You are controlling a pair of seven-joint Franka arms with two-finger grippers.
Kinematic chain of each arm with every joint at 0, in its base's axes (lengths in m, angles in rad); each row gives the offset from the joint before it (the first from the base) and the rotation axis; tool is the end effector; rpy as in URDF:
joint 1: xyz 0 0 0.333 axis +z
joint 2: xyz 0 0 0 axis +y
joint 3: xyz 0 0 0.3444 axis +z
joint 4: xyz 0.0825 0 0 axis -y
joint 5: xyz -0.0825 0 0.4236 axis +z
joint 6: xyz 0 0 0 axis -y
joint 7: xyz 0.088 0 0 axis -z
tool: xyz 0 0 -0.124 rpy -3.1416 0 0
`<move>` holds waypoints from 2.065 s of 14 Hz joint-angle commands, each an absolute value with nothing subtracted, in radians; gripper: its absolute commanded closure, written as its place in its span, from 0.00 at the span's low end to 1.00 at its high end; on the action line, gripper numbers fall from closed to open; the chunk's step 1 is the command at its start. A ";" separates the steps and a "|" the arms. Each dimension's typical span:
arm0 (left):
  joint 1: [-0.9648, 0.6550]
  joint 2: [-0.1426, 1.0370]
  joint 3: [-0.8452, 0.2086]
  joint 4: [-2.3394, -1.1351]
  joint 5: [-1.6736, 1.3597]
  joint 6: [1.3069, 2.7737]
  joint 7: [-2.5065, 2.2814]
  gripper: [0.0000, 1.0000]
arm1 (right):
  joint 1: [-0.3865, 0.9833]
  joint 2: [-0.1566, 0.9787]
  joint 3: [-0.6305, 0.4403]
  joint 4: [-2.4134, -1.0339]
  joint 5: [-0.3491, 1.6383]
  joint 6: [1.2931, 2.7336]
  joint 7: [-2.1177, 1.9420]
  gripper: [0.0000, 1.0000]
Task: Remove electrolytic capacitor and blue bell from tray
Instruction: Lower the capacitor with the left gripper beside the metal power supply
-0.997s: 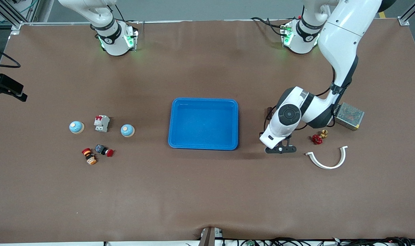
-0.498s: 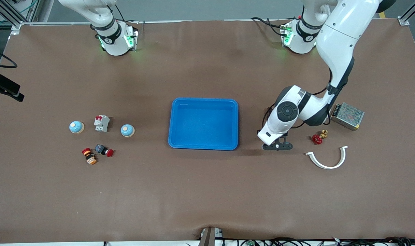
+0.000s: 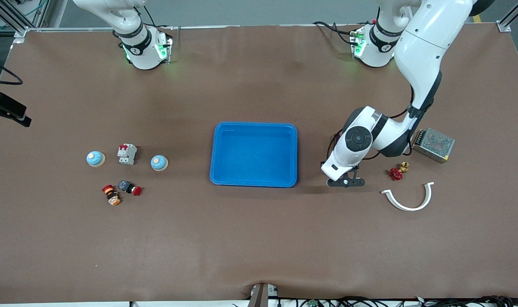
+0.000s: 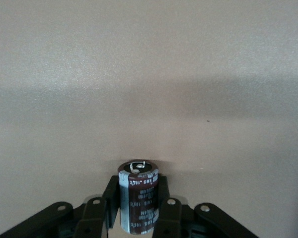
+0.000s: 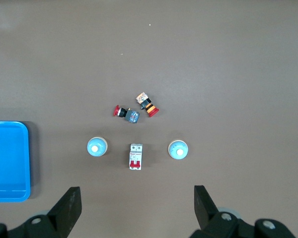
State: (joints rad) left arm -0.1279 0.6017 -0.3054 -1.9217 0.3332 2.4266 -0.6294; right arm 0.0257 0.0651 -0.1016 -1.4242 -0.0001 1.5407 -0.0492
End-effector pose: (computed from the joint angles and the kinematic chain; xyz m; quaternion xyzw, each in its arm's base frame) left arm 0.5992 -0.2682 0.1575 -0.9994 0.0087 0.0131 0.0294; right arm 0.6128 -0.0443 0.6689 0.9996 -0.0132 0.0256 0.0050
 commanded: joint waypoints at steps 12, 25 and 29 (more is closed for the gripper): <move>-0.104 0.598 -0.313 -1.942 0.374 2.453 -0.629 0.60 | 0.018 0.087 -0.086 -1.387 0.014 1.526 -0.046 0.00; -0.107 0.595 -0.313 -1.936 0.374 2.454 -0.664 0.00 | 0.012 0.087 -0.086 -1.387 0.014 1.525 -0.049 0.00; -0.103 0.592 -0.308 -1.904 0.373 2.444 -0.652 0.00 | 0.012 0.087 -0.086 -1.387 0.012 1.526 -0.049 0.00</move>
